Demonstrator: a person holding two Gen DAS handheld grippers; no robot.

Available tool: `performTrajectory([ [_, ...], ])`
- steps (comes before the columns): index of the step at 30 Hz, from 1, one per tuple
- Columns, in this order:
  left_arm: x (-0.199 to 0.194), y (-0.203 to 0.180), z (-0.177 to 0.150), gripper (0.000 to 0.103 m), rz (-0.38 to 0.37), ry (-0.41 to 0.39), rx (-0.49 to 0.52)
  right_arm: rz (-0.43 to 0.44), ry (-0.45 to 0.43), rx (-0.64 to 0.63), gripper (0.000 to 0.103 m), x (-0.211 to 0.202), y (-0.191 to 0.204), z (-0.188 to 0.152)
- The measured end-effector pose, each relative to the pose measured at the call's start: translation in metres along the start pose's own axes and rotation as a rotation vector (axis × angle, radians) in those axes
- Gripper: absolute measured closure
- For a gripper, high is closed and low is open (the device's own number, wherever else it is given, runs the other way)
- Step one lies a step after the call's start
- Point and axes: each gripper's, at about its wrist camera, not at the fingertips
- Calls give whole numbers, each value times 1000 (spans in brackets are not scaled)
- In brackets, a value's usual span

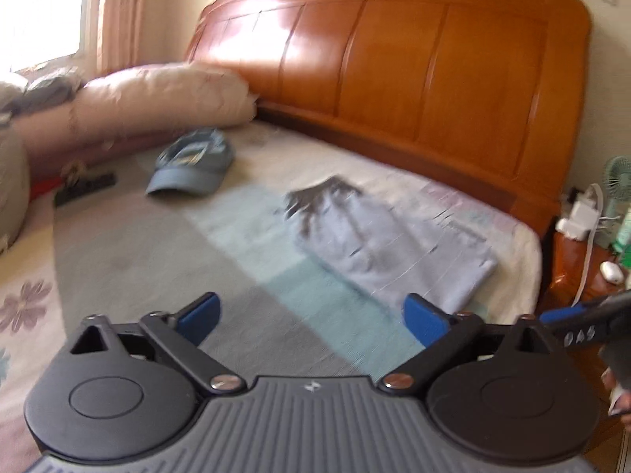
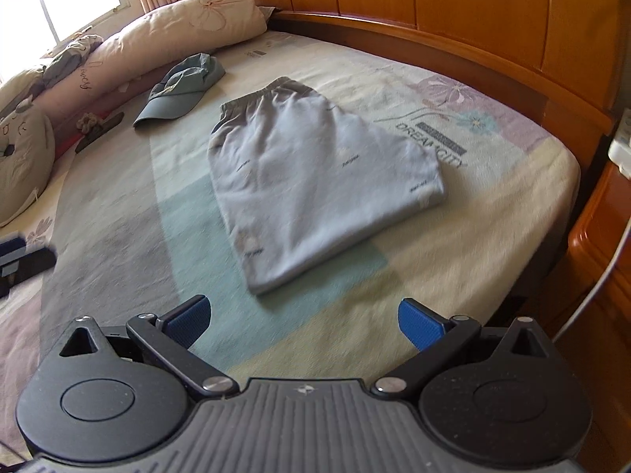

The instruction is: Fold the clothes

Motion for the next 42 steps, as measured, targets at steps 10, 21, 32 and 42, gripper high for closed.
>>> performTrajectory([
  [10, 3, -6, 6, 1, -115, 112, 101, -47, -17, 12, 0, -28, 21, -17],
  [21, 3, -7, 4, 1, -150, 231, 15, -116, -8, 8, 0, -40, 39, -14],
  [32, 17, -6, 16, 1, -133, 300, -32, -176, -24, 45, 0, -52, 41, -3],
  [42, 18, -19, 16, 1, -142, 333, -2, -174, -31, 48, 0, -53, 41, -2],
])
Point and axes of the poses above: each gripper's, at about its wrist camera, not at the fingertips, and x roughly the way its jaws point, y to its left, z to its top, and after that the axes turned 3 degrees about -y, right-handed
